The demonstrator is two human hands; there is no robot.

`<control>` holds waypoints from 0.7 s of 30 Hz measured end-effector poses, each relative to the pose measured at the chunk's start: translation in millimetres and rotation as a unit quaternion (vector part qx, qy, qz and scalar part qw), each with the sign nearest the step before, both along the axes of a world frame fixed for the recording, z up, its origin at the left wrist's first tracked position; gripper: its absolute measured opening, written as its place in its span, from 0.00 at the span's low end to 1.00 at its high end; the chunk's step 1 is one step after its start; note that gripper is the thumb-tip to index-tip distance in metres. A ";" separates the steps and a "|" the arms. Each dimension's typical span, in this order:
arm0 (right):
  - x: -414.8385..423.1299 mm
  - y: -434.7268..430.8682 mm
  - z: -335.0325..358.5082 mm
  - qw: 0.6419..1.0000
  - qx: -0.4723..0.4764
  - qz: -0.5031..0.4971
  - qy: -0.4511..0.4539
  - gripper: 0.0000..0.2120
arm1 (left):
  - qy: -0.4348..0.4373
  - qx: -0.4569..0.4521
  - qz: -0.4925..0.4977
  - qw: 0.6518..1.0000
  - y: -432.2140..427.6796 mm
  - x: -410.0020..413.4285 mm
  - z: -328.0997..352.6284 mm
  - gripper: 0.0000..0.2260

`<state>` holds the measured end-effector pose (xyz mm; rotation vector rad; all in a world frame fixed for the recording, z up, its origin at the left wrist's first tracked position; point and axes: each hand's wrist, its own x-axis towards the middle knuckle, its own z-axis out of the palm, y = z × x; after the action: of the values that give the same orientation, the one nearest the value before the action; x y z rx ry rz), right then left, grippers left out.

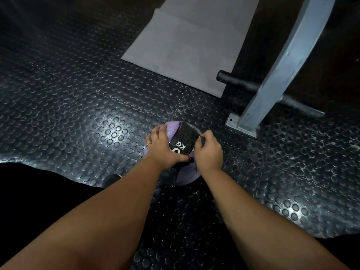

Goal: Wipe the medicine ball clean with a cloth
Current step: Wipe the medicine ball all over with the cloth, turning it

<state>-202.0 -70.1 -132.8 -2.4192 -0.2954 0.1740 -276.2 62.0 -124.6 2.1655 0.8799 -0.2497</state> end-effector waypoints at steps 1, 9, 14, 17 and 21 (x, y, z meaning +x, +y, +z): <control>9.2 -0.2 -1.8 0.999 -0.019 -0.013 0.022 0.05 | 0.002 -0.002 0.000 1.000 0.1 -0.9 0.3 0.64; 9.0 -2.0 1.5 0.998 0.006 -0.003 0.064 0.03 | 0.004 0.006 0.008 1.000 -2.4 -1.6 0.6 0.64; -22.3 -3.2 9.4 0.999 0.049 0.020 0.008 0.03 | 0.005 0.013 0.010 1.000 -6.4 0.3 -0.2 0.62; -8.1 -1.3 5.2 0.999 0.029 -0.016 0.012 0.04 | 0.006 0.012 0.011 1.000 -11.2 -1.4 1.9 0.63; 28.6 3.0 1.1 0.993 -0.047 -0.043 0.095 0.05 | 0.018 0.007 0.007 1.000 -14.6 -2.4 4.3 0.64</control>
<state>-173.3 -67.1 -131.7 -2.4798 -0.0995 0.3840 -278.6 47.4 -120.3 2.1729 0.9176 -0.2771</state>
